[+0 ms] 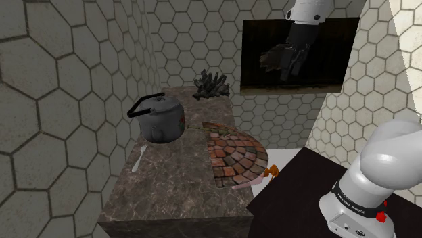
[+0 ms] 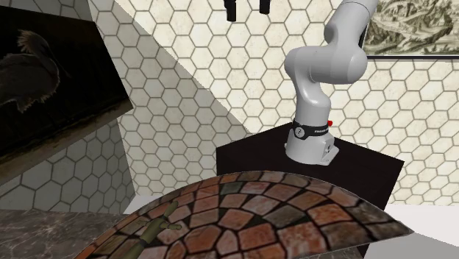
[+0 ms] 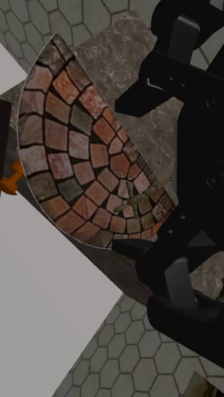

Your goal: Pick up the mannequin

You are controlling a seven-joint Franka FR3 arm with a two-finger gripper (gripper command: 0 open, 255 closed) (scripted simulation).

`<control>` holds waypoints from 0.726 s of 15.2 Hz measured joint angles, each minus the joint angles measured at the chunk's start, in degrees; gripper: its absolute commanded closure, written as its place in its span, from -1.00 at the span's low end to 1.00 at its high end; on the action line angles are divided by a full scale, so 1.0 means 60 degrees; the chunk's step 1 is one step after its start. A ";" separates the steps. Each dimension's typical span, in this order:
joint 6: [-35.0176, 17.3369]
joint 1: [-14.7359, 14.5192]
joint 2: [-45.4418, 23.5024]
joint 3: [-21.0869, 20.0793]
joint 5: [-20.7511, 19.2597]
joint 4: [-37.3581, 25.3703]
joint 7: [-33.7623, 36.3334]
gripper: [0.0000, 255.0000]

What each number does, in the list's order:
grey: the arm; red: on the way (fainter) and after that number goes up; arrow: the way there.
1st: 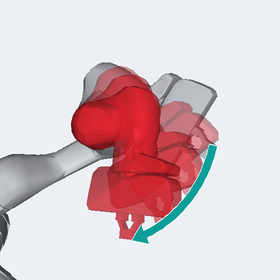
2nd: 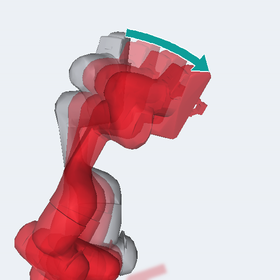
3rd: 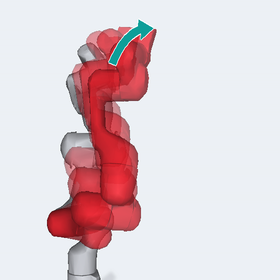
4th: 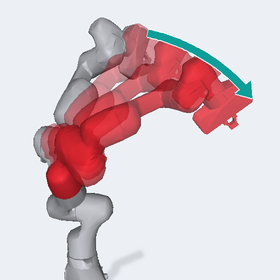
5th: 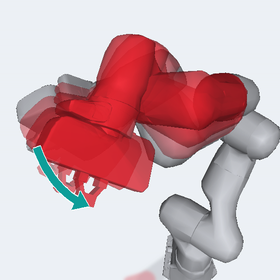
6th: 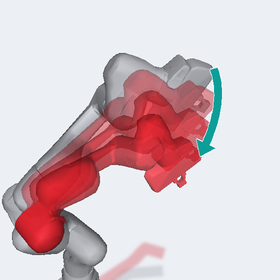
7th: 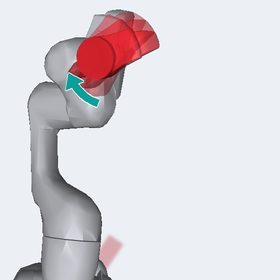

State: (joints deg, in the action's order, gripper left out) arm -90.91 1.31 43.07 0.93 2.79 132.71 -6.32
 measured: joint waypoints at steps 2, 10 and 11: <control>-0.0090 -0.0018 -0.0084 0.0028 0.0005 0.0024 -0.0067 -1.00; -0.2095 -0.0348 -0.2415 0.0405 0.0221 0.0013 -0.1174 -1.00; -0.2309 -0.0367 -0.2679 0.0489 0.0241 0.0014 -0.1377 -1.00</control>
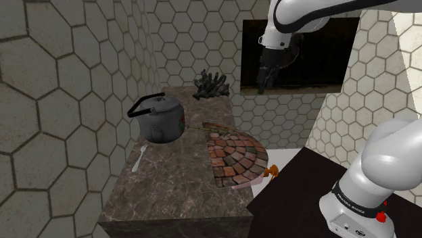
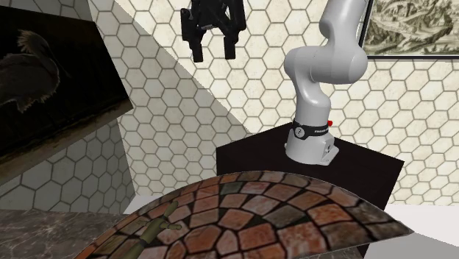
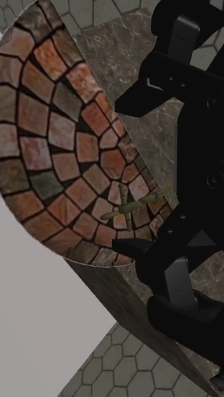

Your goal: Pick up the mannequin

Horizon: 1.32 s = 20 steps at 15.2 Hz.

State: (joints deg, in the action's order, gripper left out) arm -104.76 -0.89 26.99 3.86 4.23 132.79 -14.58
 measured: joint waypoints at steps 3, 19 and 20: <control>-0.0698 -0.0143 -0.1065 0.0109 0.0179 -0.0227 -0.0472 -1.00; -0.2578 -0.0536 -0.6957 -0.0008 0.1467 -0.3422 -0.2908 -1.00; -0.2585 -0.0535 -0.7315 -0.0054 0.1522 -0.3719 -0.3019 -1.00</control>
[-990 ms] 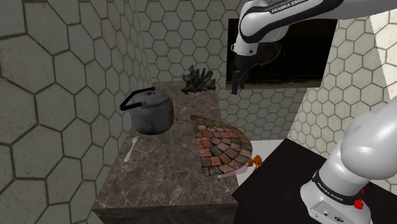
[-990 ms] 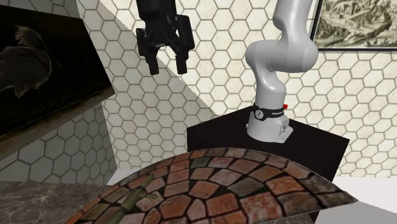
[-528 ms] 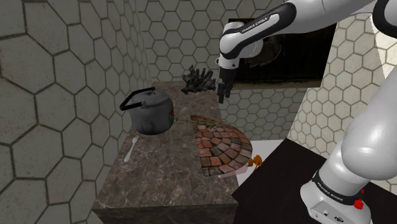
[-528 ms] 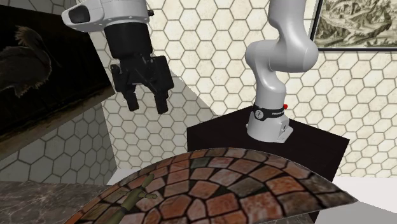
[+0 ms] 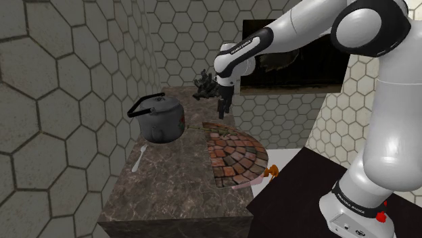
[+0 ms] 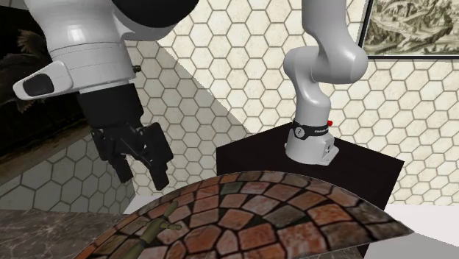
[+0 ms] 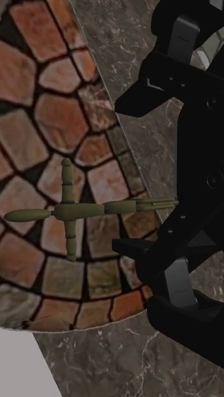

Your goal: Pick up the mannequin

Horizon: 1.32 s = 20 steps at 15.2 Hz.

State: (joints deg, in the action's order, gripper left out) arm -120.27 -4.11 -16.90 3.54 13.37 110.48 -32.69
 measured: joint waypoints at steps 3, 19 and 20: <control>-0.0074 0.0005 -0.1078 -0.0155 0.0140 -0.0857 -0.0328 -1.00; -0.0529 0.0020 -0.3476 -0.0447 0.0322 -0.2604 -0.0825 1.00; -0.0531 0.0021 -0.3476 -0.0447 0.0322 -0.2603 -0.0825 1.00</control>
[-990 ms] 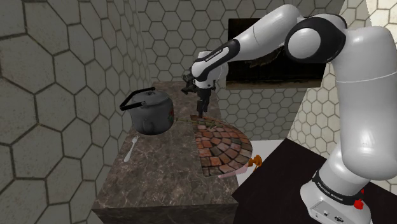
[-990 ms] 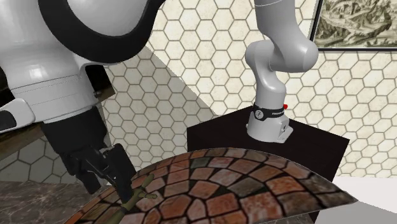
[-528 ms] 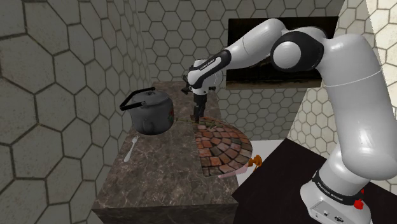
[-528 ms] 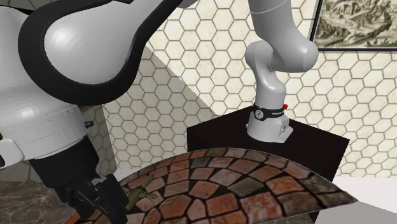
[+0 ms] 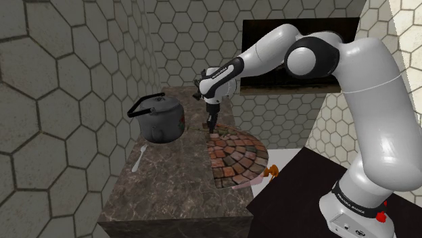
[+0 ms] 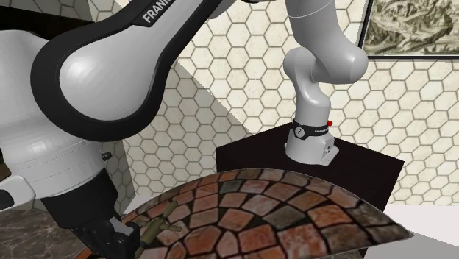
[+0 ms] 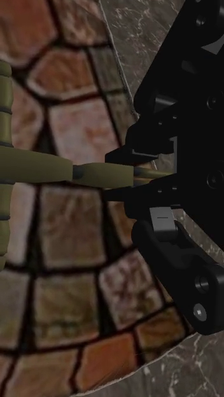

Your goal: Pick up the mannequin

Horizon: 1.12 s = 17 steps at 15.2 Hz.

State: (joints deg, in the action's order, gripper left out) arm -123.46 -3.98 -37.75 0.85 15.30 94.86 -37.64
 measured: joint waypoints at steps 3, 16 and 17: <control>-0.0001 0.0000 -0.0002 0.0000 0.0000 -0.0001 -0.0001 1.00; 0.0755 -0.0018 0.0693 0.0051 -0.0104 -0.0079 0.0192 1.00; 0.0847 -0.0018 0.0786 0.0057 -0.0117 -0.0079 0.0211 1.00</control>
State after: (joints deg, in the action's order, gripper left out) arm -118.37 -4.09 -33.04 1.20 14.60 94.38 -36.38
